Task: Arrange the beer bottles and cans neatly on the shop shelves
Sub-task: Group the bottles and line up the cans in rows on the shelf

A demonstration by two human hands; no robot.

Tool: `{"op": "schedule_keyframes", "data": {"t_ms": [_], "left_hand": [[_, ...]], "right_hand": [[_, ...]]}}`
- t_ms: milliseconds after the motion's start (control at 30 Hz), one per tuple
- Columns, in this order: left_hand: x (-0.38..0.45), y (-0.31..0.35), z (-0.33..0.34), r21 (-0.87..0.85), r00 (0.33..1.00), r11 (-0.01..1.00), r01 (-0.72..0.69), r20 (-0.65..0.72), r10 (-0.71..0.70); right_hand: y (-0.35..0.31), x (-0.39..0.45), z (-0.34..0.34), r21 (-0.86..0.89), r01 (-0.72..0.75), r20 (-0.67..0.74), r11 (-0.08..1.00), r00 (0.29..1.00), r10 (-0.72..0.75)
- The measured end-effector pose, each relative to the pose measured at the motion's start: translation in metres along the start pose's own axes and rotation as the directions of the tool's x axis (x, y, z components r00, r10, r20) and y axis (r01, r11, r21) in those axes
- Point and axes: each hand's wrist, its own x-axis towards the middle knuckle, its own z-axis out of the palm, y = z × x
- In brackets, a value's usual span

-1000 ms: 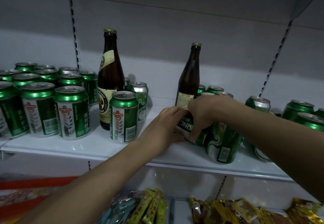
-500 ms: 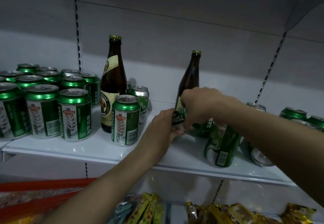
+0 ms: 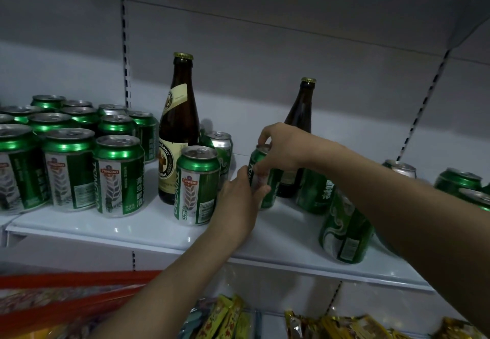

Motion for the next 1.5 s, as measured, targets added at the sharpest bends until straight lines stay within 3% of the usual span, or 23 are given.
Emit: {"op": "schedule_keyframes", "data": {"t_ms": [200, 333, 467, 567, 700, 867, 967, 1233, 1500], "left_hand": [[0.001, -0.003, 0.000, 0.004, 0.999, 1.000, -0.029, -0.020, 0.029], [0.001, -0.006, 0.003, -0.048, 0.997, 0.997, -0.067, -0.040, 0.065], [-0.008, 0.008, -0.004, 0.006, 0.943, 0.964, -0.267, -0.204, 0.263], [-0.013, 0.023, -0.009, 0.005, 0.877, 0.901, -0.434, -0.227, 0.423], [-0.029, 0.054, 0.001, -0.141, 0.907, 0.897, -0.418, -0.020, 0.420], [-0.037, 0.078, 0.018, -0.234, 0.896, 0.884, -0.405, 0.089, 0.434], [-0.040, 0.082, 0.025, -0.204, 0.901, 0.901, -0.383, 0.131, 0.413], [-0.036, 0.085, 0.023, -0.191, 0.932, 0.922, -0.338, 0.065, 0.356], [-0.018, 0.069, -0.001, -0.125, 0.949, 0.941, -0.314, -0.042, 0.311]], "right_hand": [[0.002, 0.008, 0.008, -0.032, 0.016, 0.004, 0.999, 1.000, -0.016], [0.012, 0.001, 0.005, 0.104, 0.041, -0.058, 0.994, 0.998, -0.035], [0.025, -0.018, -0.012, 0.253, 0.114, -0.303, 0.961, 0.952, -0.033], [0.042, -0.040, -0.029, 0.306, 0.135, -0.359, 0.942, 0.933, -0.017], [0.074, -0.074, -0.040, 0.335, 0.057, -0.253, 0.940, 0.967, 0.031], [0.107, -0.110, -0.032, 0.368, -0.046, -0.064, 0.929, 0.995, 0.075], [0.121, -0.123, -0.021, 0.470, -0.092, 0.029, 0.878, 0.996, 0.088], [0.119, -0.118, -0.008, 0.655, -0.028, -0.073, 0.755, 0.992, 0.100], [0.087, -0.076, 0.002, 0.660, 0.032, -0.150, 0.751, 0.985, 0.090]]}}
